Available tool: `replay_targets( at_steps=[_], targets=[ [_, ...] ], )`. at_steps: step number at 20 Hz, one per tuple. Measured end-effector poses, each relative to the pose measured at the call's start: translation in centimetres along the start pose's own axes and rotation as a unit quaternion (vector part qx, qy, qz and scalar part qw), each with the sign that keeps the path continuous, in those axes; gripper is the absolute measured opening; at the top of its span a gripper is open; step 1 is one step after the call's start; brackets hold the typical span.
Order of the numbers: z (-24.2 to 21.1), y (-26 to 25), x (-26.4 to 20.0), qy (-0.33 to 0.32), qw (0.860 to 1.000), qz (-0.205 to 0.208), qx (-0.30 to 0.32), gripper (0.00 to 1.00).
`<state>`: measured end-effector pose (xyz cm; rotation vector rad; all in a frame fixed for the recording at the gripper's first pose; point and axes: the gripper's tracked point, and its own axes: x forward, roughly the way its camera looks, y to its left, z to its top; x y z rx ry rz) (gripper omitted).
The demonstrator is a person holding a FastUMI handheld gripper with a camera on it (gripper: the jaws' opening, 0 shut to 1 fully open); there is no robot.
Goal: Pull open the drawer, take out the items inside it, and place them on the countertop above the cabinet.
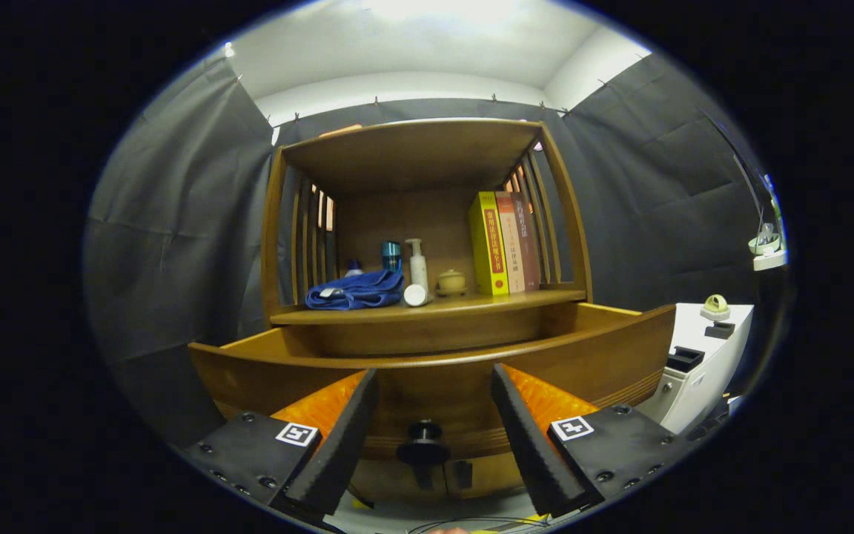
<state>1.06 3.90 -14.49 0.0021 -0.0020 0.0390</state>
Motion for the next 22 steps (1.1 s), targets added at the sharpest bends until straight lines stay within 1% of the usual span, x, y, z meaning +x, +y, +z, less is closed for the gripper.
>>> replay_targets(
  at_steps=[5,7,8,9,12,17,22],
  targets=[
    [-2.0,-0.9,0.5,0.016,1.000,-0.007,-0.016,0.99],
    [-3.3,-0.6,0.6,0.027,0.999,-0.013,-0.019,0.99],
    [-3.9,-0.2,0.7,0.036,0.999,-0.009,-0.018,0.99],
    [-3.6,0.0,0.6,0.027,0.999,-0.010,-0.017,0.99],
    [-3.5,0.1,0.5,0.031,0.999,-0.011,-0.027,0.99],
    [-3.4,0.3,1.0,0.041,0.999,-0.014,-0.017,0.99],
    [-3.3,0.5,3.5,0.058,0.998,-0.015,-0.015,0.99]
  ],
)
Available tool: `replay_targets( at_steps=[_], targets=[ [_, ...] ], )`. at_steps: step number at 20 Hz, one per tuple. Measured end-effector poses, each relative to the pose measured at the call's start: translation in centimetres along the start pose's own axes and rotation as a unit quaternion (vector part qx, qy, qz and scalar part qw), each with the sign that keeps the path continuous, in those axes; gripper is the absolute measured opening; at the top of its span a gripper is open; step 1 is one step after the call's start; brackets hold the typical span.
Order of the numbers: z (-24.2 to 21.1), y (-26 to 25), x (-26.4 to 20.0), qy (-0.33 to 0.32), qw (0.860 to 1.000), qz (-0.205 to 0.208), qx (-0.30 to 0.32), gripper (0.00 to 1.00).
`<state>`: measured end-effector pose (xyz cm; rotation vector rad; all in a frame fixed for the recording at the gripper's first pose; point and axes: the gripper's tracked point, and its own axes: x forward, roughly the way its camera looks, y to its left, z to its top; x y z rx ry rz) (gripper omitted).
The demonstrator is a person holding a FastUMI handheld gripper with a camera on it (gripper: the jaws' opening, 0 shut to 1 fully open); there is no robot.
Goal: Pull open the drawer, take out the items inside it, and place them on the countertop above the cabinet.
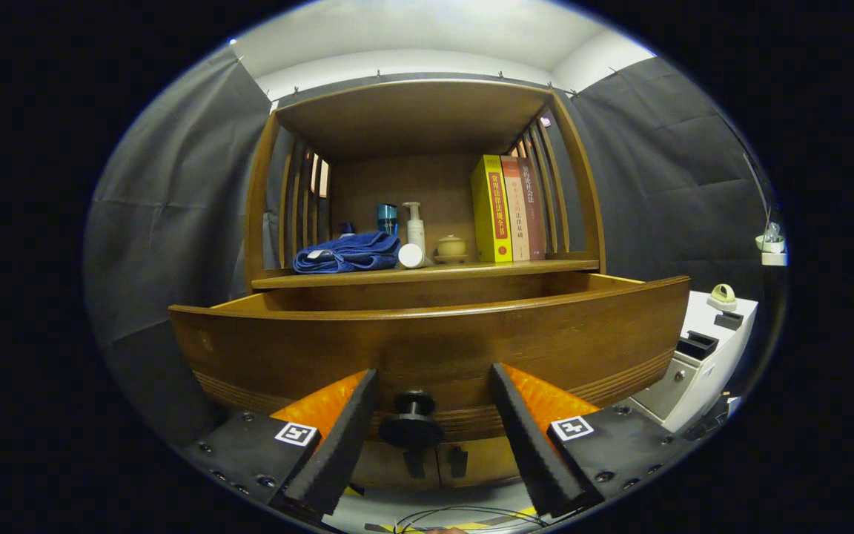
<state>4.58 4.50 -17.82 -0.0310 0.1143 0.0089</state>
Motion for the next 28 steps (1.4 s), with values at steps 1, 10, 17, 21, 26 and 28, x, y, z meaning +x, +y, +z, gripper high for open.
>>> replay_targets(
  at_steps=[1,10,17,21,26,28],
  targets=[
    [0.2,-0.1,0.5,0.000,1.000,0.001,0.001,0.99],
    [1.0,0.2,5.7,0.011,1.000,-0.001,0.021,0.99],
    [1.3,0.2,9.1,0.015,1.000,-0.002,0.019,0.99],
    [1.3,0.2,10.4,0.015,1.000,-0.002,0.016,0.99],
    [1.5,-0.2,11.9,0.016,1.000,-0.002,0.015,0.99],
    [1.5,-0.2,12.4,0.016,1.000,-0.002,0.014,0.99]
  ],
)
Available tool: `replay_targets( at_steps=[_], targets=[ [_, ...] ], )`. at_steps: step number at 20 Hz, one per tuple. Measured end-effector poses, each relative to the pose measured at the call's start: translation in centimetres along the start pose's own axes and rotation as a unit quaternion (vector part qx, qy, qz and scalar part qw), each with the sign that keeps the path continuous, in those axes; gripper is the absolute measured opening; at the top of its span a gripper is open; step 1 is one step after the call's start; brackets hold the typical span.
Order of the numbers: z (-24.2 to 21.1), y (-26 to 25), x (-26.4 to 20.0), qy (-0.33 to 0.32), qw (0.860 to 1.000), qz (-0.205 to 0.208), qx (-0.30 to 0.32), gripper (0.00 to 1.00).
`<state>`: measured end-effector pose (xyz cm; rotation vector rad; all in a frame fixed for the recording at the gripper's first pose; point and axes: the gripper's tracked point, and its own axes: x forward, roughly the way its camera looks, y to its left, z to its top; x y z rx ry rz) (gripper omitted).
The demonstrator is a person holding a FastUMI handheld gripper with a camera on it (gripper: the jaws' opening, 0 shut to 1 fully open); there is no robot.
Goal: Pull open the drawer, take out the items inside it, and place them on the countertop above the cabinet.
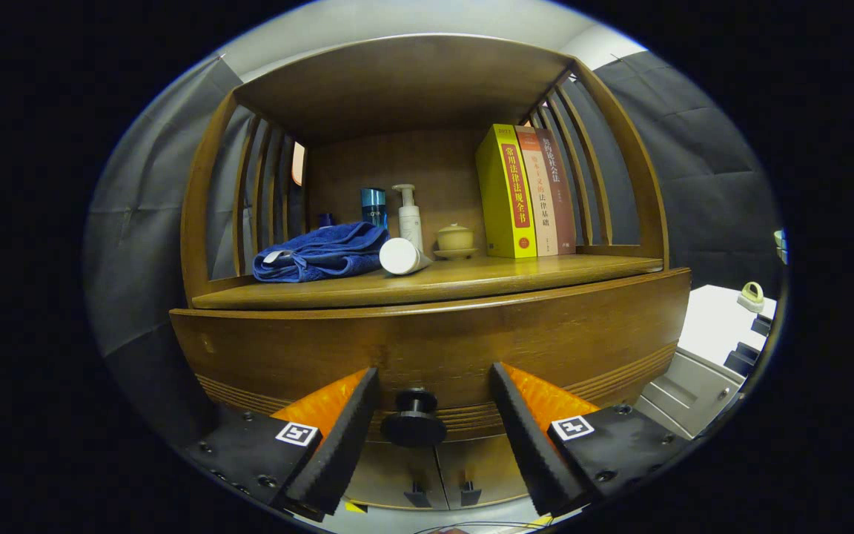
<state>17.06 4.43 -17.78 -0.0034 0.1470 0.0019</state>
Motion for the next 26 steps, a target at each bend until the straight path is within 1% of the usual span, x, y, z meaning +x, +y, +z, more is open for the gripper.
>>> replay_targets(
  at_steps=[5,6,8,10,11,12,14,15,17,20,26],
  targets=[
    [0.1,0.0,1.7,0.004,1.000,0.000,-0.001,0.99],
    [0.2,-0.8,1.6,0.005,1.000,0.000,-0.004,0.99],
    [0.3,-0.7,1.1,0.004,1.000,-0.002,-0.008,0.99],
    [0.3,-0.8,2.0,0.002,1.000,-0.001,-0.015,0.99],
    [0.1,-0.7,2.0,0.007,1.000,-0.002,-0.017,0.99],
    [-0.7,-0.7,2.1,0.025,1.000,-0.006,-0.013,0.99],
    [-1.9,-0.6,1.4,0.059,0.998,-0.014,0.007,0.99],
    [-1.8,0.4,1.2,0.058,0.998,-0.009,0.022,0.99],
    [-0.1,0.6,-0.9,0.037,0.999,-0.003,0.036,0.99],
    [2.4,0.1,-4.0,0.016,0.999,-0.002,0.034,0.99],
    [9.2,-1.4,-9.8,-0.037,0.999,0.002,0.030,0.99]
  ],
)
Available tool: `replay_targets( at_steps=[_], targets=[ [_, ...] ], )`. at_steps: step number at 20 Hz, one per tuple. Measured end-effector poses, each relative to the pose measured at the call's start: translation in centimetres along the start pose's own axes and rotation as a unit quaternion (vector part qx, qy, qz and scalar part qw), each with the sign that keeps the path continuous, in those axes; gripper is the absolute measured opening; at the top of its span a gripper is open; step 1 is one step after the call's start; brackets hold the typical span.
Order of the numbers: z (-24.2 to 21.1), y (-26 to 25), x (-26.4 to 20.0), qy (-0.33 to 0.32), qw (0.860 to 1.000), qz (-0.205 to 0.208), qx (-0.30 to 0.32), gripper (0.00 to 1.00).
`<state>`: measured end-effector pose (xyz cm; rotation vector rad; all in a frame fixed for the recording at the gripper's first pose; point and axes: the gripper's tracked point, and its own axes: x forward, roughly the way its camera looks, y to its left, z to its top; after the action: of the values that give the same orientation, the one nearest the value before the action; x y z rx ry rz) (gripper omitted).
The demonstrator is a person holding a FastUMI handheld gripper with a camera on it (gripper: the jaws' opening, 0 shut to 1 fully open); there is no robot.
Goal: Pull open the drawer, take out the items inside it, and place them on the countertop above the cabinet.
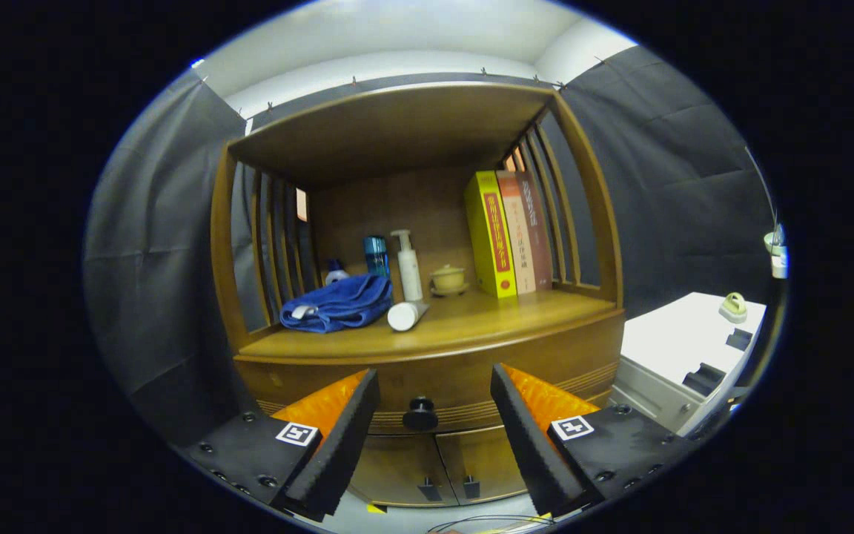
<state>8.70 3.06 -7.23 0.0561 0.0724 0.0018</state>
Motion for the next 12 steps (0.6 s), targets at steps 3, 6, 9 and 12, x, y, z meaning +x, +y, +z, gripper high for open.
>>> replay_targets(
  at_steps=[3,6,9,12],
  targets=[
    [1.6,-0.4,-2.3,-0.018,1.000,0.006,0.008,0.98],
    [1.7,0.1,-3.6,-0.017,0.999,0.027,0.008,0.98],
    [2.7,0.6,-4.2,-0.028,0.999,0.039,-0.004,0.98],
    [3.2,1.2,-4.4,-0.035,0.998,0.046,-0.005,0.98]
  ],
)
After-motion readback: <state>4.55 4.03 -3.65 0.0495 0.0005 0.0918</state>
